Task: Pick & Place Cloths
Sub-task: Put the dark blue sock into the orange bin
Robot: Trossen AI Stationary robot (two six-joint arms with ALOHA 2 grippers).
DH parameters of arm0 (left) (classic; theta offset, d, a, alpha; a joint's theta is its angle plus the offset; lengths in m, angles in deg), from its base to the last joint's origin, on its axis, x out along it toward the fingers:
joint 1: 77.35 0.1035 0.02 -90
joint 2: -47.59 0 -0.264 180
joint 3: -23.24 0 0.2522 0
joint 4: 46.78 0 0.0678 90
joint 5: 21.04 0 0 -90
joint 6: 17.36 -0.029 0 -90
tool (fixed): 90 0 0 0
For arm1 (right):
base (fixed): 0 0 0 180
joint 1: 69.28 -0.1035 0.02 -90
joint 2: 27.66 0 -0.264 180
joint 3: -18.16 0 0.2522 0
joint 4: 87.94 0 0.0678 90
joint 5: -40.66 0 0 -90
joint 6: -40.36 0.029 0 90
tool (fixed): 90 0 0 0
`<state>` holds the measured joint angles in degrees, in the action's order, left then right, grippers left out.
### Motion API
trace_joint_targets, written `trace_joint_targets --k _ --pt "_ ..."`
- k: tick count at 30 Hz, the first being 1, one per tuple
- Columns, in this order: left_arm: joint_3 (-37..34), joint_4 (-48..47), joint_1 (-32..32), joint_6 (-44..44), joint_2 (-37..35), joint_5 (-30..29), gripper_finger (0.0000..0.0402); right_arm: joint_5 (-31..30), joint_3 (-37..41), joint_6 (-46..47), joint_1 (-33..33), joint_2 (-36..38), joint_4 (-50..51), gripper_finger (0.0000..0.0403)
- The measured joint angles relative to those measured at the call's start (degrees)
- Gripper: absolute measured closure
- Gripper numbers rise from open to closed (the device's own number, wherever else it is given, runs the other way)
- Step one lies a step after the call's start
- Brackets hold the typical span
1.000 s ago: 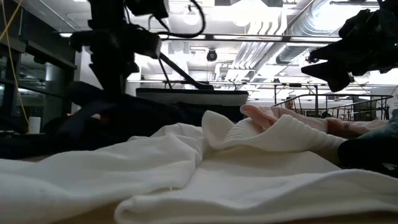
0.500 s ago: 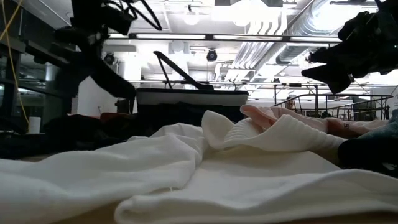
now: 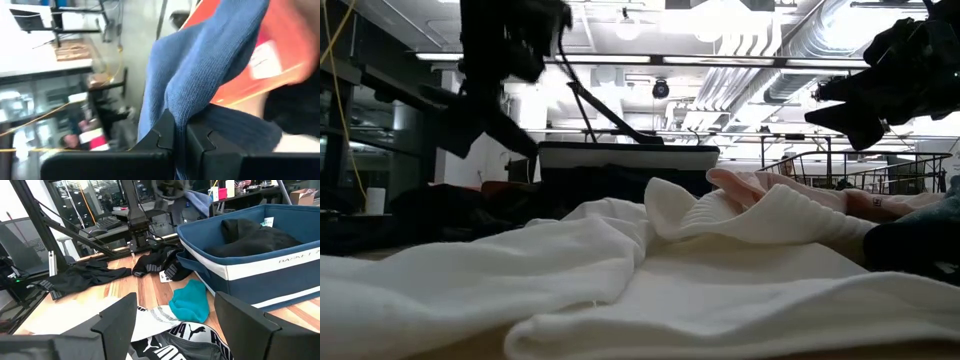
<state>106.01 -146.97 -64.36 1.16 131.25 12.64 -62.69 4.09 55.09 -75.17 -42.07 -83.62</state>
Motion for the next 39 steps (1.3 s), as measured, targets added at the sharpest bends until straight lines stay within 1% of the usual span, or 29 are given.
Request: trace_joint_targets --k 2,5,12,13,15,18,20,22,28,36,39 --pt "-1.4 2.4 3.7 -6.0 -0.1 -1.2 0.0396 0.0 0.0 0.0 0.0 0.0 0.0 0.0144" --pt "-4.6 10.4 8.5 -18.7 -0.1 -1.2 0.0396 0.0 0.0 0.0 0.0 0.0 0.0 0.0144" --pt "-10.6 34.4 17.8 -51.2 -0.1 -0.9 0.0396 0.0 0.0 0.0 0.0 0.0 0.0 0.0144" --pt "-11.2 38.0 18.8 -55.1 -0.1 -0.1 0.0396 0.0 0.0 0.0 0.0 0.0 0.0 0.0144" --pt "-12.1 43.1 20.2 -61.4 -0.1 3.5 0.0396 0.0 0.0 0.0 0.0 0.0 0.0 0.0144" --pt "-12.8 46.9 22.0 -67.8 -0.1 10.2 0.0396 0.0 0.0 0.0 0.0 0.0 0.0 0.0144" --pt "-13.2 47.8 22.9 -69.5 -0.1 13.7 0.0396 0.0 0.0 0.0 0.0 0.0 0.0 0.0144" --pt "-13.3 47.7 23.9 -69.1 -0.1 16.8 0.0396 0.0 0.0 0.0 0.0 0.0 0.0 0.0144" --pt "-13.3 47.9 27.2 -61.3 -0.1 27.5 0.0396 0.0 0.0 0.0 0.0 0.0 0.0 0.0144" --pt "-13.3 49.4 32.4 -56.3 -0.1 35.2 0.0392 0.0 0.0 0.0 0.0 0.0 0.0 0.0144" --pt "-13.3 49.5 34.5 -54.7 -0.1 37.0 0.0387 0.0 0.0 0.0 0.0 0.0 0.0 0.0144"
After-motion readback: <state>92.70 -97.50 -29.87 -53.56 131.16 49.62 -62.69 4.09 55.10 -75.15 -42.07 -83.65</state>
